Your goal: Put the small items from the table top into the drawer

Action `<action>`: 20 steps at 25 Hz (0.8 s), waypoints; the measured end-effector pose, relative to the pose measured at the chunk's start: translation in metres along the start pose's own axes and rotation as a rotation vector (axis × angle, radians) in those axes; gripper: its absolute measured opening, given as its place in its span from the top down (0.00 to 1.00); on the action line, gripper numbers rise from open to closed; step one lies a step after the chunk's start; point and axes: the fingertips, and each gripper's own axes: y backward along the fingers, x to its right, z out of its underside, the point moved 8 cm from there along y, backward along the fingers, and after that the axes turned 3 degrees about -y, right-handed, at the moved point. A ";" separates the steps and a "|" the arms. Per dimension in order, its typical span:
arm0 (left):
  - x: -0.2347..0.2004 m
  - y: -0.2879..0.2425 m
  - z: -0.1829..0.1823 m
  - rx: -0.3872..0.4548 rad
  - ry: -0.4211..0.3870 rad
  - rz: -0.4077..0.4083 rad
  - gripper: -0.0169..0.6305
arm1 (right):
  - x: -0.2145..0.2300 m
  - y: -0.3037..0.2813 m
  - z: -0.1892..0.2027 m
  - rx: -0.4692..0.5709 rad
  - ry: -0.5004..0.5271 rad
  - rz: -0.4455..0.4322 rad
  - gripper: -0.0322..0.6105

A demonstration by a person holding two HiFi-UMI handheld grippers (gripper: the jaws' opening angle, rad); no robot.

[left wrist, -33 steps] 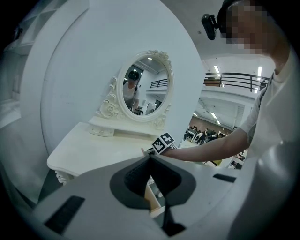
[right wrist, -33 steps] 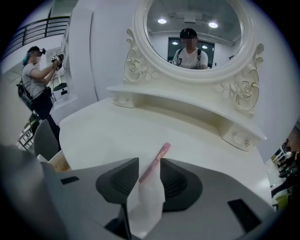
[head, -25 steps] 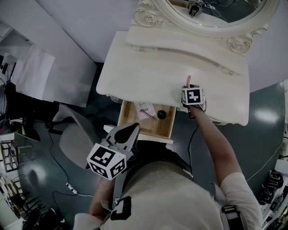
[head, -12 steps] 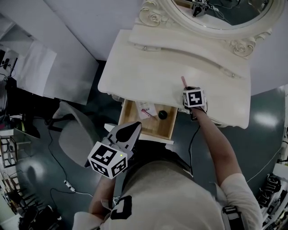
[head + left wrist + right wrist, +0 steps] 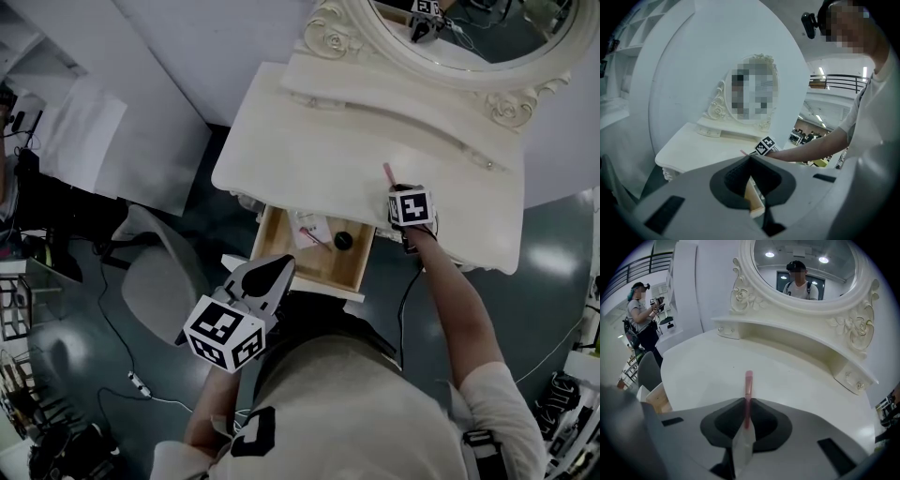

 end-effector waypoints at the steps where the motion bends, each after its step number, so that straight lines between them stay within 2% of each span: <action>1: -0.001 0.002 0.000 0.003 0.000 -0.002 0.89 | 0.000 0.000 0.000 -0.002 0.000 -0.001 0.86; 5: -0.001 0.007 0.001 0.009 0.000 -0.009 0.89 | 0.001 -0.001 0.000 -0.006 -0.020 -0.015 0.86; 11: -0.003 0.011 0.001 0.016 -0.001 -0.009 0.89 | 0.002 0.004 0.001 0.008 -0.112 -0.054 0.86; 20: -0.005 0.011 -0.001 0.035 0.002 0.005 0.89 | -0.022 0.021 -0.014 0.061 -0.106 -0.146 0.86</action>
